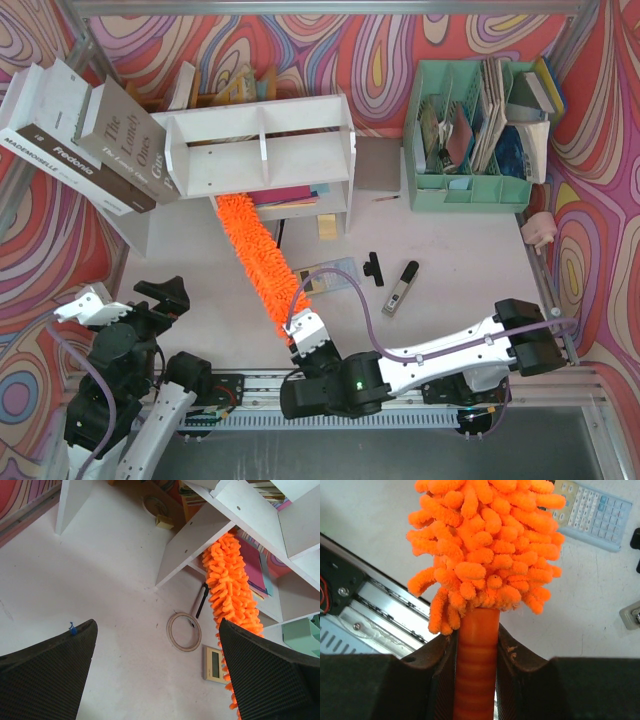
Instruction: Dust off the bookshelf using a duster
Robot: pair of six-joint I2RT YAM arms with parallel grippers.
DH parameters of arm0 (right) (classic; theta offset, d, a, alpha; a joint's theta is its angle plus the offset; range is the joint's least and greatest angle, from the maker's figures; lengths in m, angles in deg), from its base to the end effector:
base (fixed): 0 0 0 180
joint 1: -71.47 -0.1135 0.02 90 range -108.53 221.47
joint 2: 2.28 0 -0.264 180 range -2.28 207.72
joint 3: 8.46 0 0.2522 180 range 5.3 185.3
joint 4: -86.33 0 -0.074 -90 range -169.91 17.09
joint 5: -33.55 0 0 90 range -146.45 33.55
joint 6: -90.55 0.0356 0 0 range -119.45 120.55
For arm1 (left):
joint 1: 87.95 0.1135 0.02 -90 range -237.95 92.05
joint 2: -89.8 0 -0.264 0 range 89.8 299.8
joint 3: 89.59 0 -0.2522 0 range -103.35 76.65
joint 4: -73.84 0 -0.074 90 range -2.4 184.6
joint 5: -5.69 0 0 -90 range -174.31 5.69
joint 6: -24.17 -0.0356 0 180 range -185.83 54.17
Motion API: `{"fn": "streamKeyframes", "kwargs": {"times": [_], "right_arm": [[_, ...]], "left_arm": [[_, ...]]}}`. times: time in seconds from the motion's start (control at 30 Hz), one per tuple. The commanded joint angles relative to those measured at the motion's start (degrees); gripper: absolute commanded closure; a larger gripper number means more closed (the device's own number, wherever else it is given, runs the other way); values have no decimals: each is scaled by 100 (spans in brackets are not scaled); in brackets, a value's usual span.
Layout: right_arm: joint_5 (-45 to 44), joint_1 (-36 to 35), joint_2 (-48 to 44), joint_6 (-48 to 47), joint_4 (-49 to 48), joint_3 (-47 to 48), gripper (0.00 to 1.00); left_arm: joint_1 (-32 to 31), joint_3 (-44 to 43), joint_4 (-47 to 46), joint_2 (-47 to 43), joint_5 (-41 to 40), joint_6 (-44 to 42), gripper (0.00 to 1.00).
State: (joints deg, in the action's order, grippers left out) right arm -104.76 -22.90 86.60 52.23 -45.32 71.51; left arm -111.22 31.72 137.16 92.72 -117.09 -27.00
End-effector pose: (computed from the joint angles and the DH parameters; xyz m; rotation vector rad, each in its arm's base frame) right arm 0.0024 0.3179 0.2562 -0.5221 2.1194 0.3246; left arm 0.0088 0.0172 0.3218 -0.6402 1.5663 -0.3276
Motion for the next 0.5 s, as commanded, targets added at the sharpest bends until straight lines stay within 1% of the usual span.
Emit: {"fn": "streamKeyframes", "kwargs": {"times": [0.0, 0.13, 0.27, 0.47], "right_arm": [[56, -295, 15, 0, 46, -170, 100], [54, -474, -23, -115, 85, -259, 100], [40, -683, -75, -29, 410, -294, 100], [-60, -942, -177, 804, 1078, -534, 100]], "left_arm": [[-29, 63, -96, 32, -6, -9, 2], [-29, 61, -96, 76, -1, -19, 1], [-29, 54, -96, 77, -1, -22, 2], [-29, 63, -97, 73, -16, -16, 1]]}}
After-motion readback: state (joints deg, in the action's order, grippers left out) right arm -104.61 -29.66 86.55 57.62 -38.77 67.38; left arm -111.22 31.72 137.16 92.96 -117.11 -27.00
